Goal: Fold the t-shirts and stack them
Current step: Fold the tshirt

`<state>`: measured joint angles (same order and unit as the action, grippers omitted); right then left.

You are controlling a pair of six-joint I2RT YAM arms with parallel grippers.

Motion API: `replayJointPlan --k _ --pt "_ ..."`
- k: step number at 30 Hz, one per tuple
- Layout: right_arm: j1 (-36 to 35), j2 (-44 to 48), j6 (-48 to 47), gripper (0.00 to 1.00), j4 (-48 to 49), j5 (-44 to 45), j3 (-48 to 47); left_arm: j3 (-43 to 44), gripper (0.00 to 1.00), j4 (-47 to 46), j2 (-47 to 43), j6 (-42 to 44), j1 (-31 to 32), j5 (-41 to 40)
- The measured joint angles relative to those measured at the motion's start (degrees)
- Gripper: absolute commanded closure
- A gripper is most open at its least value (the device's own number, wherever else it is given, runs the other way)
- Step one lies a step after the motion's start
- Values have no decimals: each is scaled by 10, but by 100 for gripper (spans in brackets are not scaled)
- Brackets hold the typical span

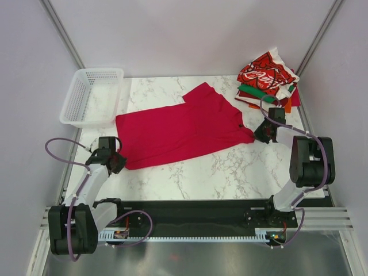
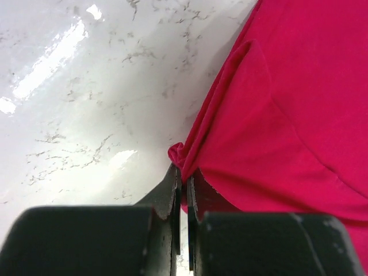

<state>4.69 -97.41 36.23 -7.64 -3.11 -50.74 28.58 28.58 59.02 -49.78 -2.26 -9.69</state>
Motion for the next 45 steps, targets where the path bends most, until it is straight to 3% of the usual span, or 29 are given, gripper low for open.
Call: replayJointPlan --k 9,18,20,22,23,24,25,26,27,29,30,35,39,45 --pt "3 49 1 100 -23 22 42 0 98 32 11 0 -3 -4" --pt "44 219 15 100 -101 74 129 0 98 48 -37 0 -2 62" --pt "50 240 16 95 -108 78 139 0 93 50 -37 0 -2 88" --pt "52 256 16 82 -113 77 153 0 89 55 -37 -1 -2 114" --pt "53 262 15 77 -115 75 161 -2 85 56 -40 -1 -3 129" --pt "53 265 14 49 -117 73 170 -3 77 58 -44 -1 -3 139" --pt "53 266 16 36 -119 72 176 -5 62 61 -54 -2 -3 155" --pt "53 268 12 25 -124 70 181 -6 31 68 -68 -4 -3 168" --pt "53 270 8 8 -131 70 185 -6 31 76 -85 -5 -2 180" --pt "53 281 -2 2 -143 65 185 0 31 93 -120 -8 -3 195" --pt "53 288 -6 2 -145 63 183 10 1 104 -137 -8 -3 200" --pt "47 304 -9 2 -162 49 99 114 0 153 -175 34 -3 206" --pt "-8 281 -17 2 -134 33 -21 186 2 159 -172 112 -3 205" --pt "-134 50 -68 5 -128 14 -328 205 2 166 -168 183 34 201"
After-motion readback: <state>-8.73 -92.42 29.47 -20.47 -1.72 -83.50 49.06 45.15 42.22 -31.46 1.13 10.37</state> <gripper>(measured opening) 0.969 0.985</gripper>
